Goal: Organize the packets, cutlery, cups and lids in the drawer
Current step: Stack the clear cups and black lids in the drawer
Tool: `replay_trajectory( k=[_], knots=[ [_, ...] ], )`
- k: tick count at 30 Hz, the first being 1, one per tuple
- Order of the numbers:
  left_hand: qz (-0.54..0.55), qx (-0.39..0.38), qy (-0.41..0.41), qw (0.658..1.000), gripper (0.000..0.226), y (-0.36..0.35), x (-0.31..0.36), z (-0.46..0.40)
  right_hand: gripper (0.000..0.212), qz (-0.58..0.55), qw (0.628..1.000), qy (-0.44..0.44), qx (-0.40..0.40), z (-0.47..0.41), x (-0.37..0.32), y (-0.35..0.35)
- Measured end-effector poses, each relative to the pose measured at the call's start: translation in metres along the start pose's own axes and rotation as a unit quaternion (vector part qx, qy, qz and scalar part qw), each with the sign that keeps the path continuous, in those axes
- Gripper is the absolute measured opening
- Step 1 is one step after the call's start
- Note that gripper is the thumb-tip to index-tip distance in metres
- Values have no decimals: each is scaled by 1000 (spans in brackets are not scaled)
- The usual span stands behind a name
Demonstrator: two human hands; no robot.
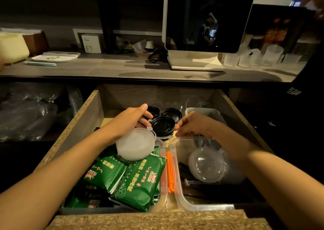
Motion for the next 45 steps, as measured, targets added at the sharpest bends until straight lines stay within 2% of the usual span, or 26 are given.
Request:
replay_trajectory(
  k=[7,12,15,17,21,22,24,26,28,31,36,40,43,45],
  knots=[
    [1,11,-13,1000,52,0,-1,0,18,-52,998,-12,-23,1,-4,0],
    [1,16,-17,1000,52,0,-1,-2,28,78,996,-28,-24,5,-9,-11],
    [5,14,-20,1000,51,1,-1,-2,23,68,997,-20,-7,2,-7,-9],
    [6,19,-23,1000,50,2,-1,-1,22,25,999,3,33,1,-8,-3],
    [-20,35,-50,998,39,3,2,0,16,-26,980,84,176,8,-20,21],
    [-28,34,-56,997,36,3,3,1,16,-31,979,92,179,9,-22,24],
    [-40,28,-61,997,35,1,4,2,15,13,991,65,115,7,-22,15],
    [-45,27,-60,997,38,0,4,3,31,117,991,16,63,1,-15,-1],
    [-52,26,-57,997,40,-1,4,3,42,184,981,-8,61,-4,-11,-8],
    [-55,24,-56,997,42,-1,4,2,36,211,976,-29,39,-2,-11,-4],
    [-54,16,-48,997,44,-2,1,2,42,303,950,-69,2,-3,-8,-10],
    [-53,21,-45,997,45,-1,1,2,48,243,969,-45,8,-1,-8,-7],
    [-54,22,-46,997,45,0,1,3,41,119,992,-11,43,4,-8,8],
    [-52,22,-49,997,43,0,3,4,44,32,995,20,89,10,-12,21]
  ],
)
Point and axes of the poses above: each hand's wrist, its own z-axis away from the middle knuckle, its own y-axis out of the back of the hand, x = y × z, the point moved 3 cm from there along -z, towards the middle knuckle, and after that the axes turned 2 degrees about y, right-handed, at the moved point
